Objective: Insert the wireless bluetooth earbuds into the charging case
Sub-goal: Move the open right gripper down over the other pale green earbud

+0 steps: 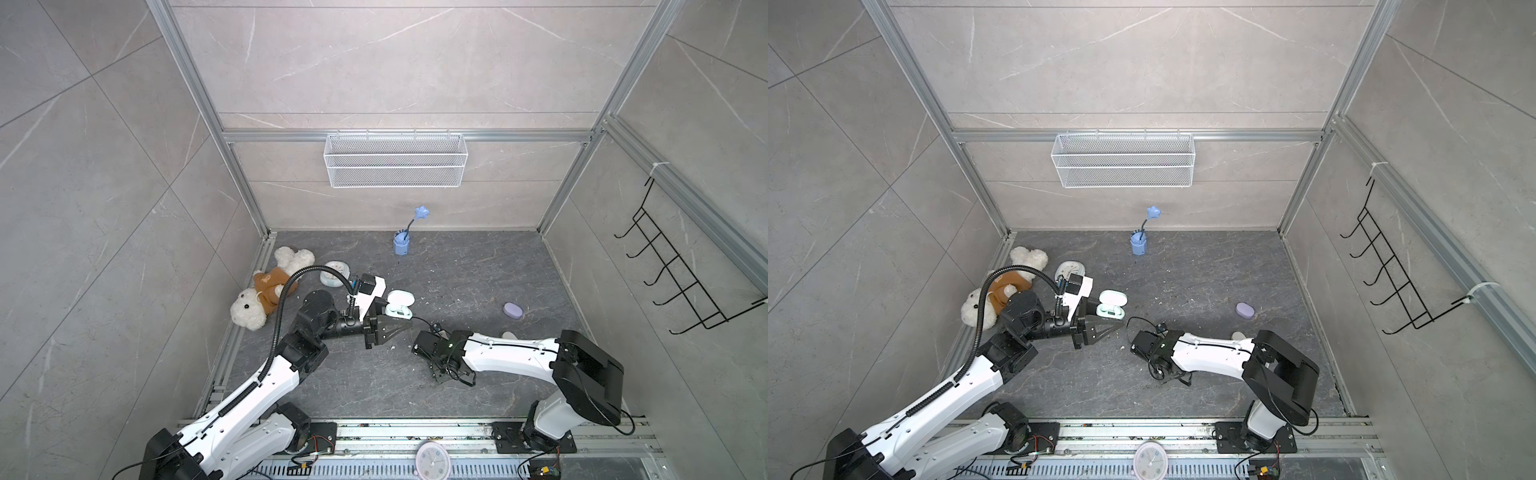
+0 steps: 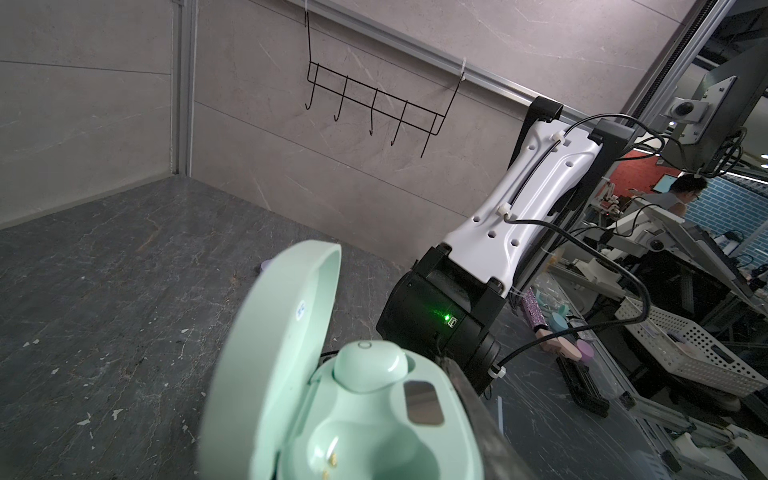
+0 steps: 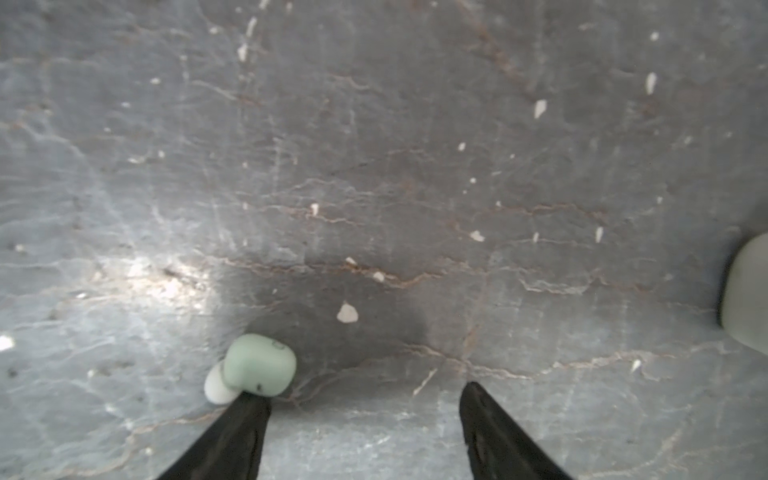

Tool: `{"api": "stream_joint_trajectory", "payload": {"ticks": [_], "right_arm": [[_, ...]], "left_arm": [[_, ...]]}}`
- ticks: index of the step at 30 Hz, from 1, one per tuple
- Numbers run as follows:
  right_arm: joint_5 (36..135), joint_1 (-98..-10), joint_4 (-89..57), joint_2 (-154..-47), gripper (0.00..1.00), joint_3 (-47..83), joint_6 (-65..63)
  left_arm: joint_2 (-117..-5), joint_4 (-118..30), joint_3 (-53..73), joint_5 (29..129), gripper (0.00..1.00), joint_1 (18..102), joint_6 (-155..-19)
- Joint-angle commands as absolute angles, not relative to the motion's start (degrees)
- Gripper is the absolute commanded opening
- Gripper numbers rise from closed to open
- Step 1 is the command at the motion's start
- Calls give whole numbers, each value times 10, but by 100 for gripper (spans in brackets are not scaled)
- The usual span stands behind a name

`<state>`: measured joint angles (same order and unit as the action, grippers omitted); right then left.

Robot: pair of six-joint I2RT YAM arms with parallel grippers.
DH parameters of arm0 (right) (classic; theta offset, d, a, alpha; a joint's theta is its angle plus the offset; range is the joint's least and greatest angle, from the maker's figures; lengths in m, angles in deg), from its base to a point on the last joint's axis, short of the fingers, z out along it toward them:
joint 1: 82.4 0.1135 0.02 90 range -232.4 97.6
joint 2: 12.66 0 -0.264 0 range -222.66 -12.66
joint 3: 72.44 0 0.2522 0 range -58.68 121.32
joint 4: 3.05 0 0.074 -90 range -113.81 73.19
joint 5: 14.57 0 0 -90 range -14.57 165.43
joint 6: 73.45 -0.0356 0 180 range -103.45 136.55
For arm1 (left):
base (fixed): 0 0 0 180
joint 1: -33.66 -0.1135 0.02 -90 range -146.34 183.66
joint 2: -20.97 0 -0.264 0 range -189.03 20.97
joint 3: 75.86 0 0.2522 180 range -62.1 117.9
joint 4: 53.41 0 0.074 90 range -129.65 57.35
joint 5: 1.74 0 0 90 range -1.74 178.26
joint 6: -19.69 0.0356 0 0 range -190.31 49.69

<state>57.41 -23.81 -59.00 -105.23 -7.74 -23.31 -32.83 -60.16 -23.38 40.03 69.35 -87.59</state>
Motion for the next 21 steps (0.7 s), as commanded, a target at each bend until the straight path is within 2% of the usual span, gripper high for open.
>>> {"api": "stream_joint_trajectory", "payload": {"ticks": [1, 15, 21], "right_arm": [[547, -241, -603, -1052, 74, -89, -249], [544, -275, -596, -1051, 75, -78, -235], [563, -280, -637, -999, 75, -65, -266]], "left_arm": [[-322, -614, -226, 396, 0, 691, -860], [-322, -614, -224, 395, 0, 691, -863], [-321, -614, -226, 396, 0, 691, -862]]}}
